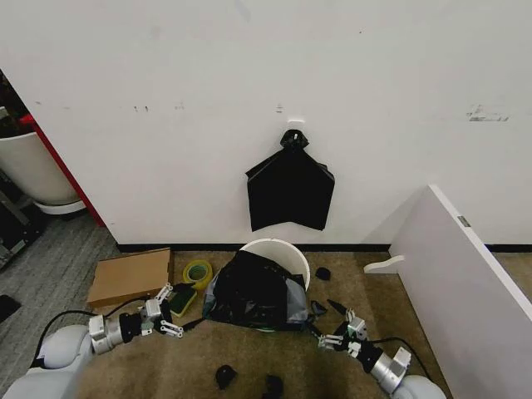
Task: Place the garbage bag over the trash bin.
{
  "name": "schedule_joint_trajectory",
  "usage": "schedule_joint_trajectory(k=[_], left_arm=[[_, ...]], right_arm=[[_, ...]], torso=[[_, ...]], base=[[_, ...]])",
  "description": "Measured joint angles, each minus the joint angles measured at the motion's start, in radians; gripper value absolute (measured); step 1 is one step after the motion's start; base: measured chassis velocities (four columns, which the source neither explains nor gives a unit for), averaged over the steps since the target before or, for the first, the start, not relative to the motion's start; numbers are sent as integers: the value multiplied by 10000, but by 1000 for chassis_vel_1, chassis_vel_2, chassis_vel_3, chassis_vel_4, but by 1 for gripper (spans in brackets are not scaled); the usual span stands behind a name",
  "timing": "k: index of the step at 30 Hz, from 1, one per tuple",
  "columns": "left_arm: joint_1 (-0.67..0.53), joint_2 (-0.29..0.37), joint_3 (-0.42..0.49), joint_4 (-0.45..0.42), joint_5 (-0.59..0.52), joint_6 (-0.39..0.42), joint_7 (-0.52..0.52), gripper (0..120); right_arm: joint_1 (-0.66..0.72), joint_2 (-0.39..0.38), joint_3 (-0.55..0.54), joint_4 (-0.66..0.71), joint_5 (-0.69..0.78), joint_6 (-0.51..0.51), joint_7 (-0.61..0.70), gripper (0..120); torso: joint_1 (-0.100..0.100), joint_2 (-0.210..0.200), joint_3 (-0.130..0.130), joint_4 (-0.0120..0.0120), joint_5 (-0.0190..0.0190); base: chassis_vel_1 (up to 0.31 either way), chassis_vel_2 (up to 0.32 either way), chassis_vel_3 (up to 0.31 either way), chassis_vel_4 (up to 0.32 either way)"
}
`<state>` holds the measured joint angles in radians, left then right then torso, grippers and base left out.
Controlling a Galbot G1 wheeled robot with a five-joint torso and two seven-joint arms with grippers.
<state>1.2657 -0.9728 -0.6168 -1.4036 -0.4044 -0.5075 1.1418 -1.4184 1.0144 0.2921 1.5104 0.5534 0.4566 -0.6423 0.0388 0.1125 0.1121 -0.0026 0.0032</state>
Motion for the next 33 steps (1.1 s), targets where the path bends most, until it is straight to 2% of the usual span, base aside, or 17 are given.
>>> schedule_joint_trajectory(k=[11, 13, 14, 16, 17, 18, 19, 21, 22, 25, 26, 27, 28, 29, 30, 32, 33], left_arm=[[152, -193, -157, -263, 10, -134, -35, 100], [163, -238, -333, -411, -1, -134, -91, 100], [231, -437, -689, -689, -28, -137, -276, 100], [299, -601, -878, -841, -216, -187, -440, 100], [509, -873, -993, -1128, -1392, -364, -819, 100], [509, -873, -993, -1128, -1392, -364, -819, 100], [684, -1063, -997, -1370, -2418, -347, -994, 100], [837, -1325, -1049, -1618, -3337, -242, -1095, 100], [925, -1667, -1174, -1801, -3774, -188, -1117, 100], [986, -2110, -1317, -1915, -3613, -222, -1121, 100], [986, -2110, -1317, -1915, -3613, -222, -1121, 100], [1013, -2241, -1350, -1967, -3546, -231, -1132, 100], [1074, -2421, -1400, -2070, -3448, -243, -1155, 100], [1118, -2552, -1472, -2160, -3365, -257, -1169, 100], [1129, -2591, -1501, -2190, -3337, -261, -1171, 100], [1201, -2745, -1687, -2367, -3260, -294, -1182, 100], [1211, -2753, -1712, -2383, -3258, -296, -1185, 100]], right_arm=[[-419, -411, 450, 492, -796, 232, -2397, 100], [-368, -575, 802, 636, -1035, 161, -3252, 100], [-218, -684, 1185, 781, -947, 34, -4149, 100], [-90, -693, 1414, 912, -573, -158, -4649, 100], [142, -655, 1702, 1233, 523, -645, -5063, 100], [142, -655, 1702, 1233, 523, -645, -5063, 100], [290, -619, 1771, 1497, 1361, -998, -4972, 100], [556, -579, 1722, 1871, 2401, -1419, -4303, 100], [985, -534, 1391, 2230, 2889, -1770, -2568, 100], [1970, -423, 426, 2748, 2008, -3346, 570, 100], [1970, -423, 426, 2748, 2008, -3346, 570, 100], [2363, -389, 53, 2790, 1740, -4111, 1526, 100], [3119, -320, -558, 2652, 1495, -5537, 3031, 100], [3646, -262, -855, 2414, 1414, -6582, 3693, 100], [3856, -236, -960, 2292, 1386, -7008, 3867, 100], [5049, -20, -1480, 1578, 1179, -9205, 4335, 100], [5245, 23, -1554, 1462, 1113, -9486, 4341, 100]], torso=[[0, 0, 0, -2, 3], [0, 0, 0, -3, 3], [0, 0, 0, -3, 0], [0, 0, 0, -3, 3], [0, 0, 0, 0, 3], [0, 0, 0, 0, 3], [0, 0, 0, 0, -1], [-1, 0, -1, 0, -1], [-1, 0, -2, 0, 0], [0, 0, -1, -3, -1], [0, 0, -1, -3, -1], [0, 0, -1, -2, -1], [0, -1, 0, 6, 3], [0, -1, 0, 6, 1], [0, 0, 0, 5, 1], [1, 0, 2, -3, 2], [0, -1, 2, -4, 3]], base=[[0, 0, 0, 0], [0, 0, 0, 0], [0, 0, 0, 0], [0, 0, 0, 0], [0, 0, 0, 0], [0, 0, 0, 0], [0, 0, 0, 0], [0, 0, 0, 0], [0, 0, 0, 0], [0, 0, 0, 0], [0, 0, 0, 0], [0, 0, 0, 0], [0, 0, 0, 0], [0, 0, 0, 0], [0, 0, 0, 0], [0, 0, 0, 0], [0, 0, 0, 0]])
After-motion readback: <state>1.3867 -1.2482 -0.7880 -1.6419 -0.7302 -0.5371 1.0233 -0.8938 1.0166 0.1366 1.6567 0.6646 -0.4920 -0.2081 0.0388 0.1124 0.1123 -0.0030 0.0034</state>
